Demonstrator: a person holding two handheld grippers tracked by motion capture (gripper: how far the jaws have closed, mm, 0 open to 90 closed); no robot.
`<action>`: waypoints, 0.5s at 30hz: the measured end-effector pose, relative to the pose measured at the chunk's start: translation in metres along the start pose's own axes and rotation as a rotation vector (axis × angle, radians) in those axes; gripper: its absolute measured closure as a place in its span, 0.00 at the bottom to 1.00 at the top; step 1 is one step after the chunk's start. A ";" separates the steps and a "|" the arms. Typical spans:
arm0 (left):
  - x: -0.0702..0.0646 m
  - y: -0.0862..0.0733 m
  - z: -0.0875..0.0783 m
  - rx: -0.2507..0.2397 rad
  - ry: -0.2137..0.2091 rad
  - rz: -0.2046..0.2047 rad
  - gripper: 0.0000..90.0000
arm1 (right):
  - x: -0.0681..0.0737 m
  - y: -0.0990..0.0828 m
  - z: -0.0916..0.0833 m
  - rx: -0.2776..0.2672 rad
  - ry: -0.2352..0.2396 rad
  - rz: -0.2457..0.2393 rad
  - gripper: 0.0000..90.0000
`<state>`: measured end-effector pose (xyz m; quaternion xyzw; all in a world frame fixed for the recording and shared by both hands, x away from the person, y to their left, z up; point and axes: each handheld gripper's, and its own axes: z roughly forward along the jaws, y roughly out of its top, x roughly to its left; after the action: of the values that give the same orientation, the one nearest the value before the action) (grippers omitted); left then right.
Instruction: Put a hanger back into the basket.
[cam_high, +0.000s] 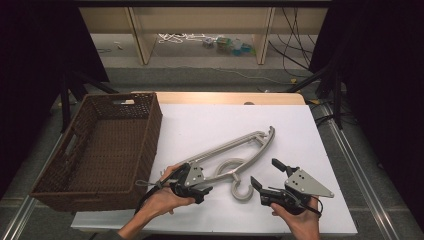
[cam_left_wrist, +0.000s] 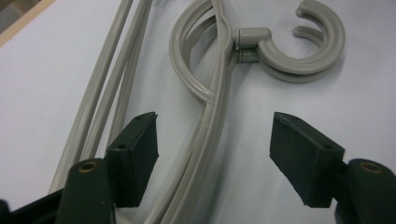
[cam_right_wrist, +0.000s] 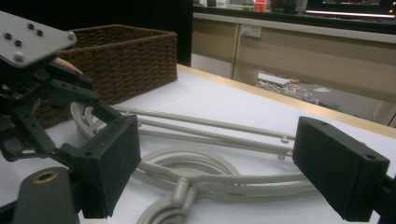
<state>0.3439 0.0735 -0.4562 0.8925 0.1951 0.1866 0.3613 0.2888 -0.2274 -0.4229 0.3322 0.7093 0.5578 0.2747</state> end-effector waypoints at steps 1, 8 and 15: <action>0.000 0.000 0.000 0.000 0.000 0.000 0.39 | 0.000 0.000 0.000 0.001 -0.007 -0.005 0.18; 0.003 0.005 0.018 0.060 -0.008 -0.001 0.47 | 0.000 0.000 0.000 -0.001 -0.006 -0.007 0.18; 0.003 0.009 0.032 0.099 -0.011 -0.013 0.52 | 0.000 0.000 0.000 0.015 -0.006 -0.012 0.18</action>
<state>0.3638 0.0506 -0.4703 0.9091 0.2079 0.1695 0.3188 0.2885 -0.2275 -0.4230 0.3316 0.7144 0.5501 0.2775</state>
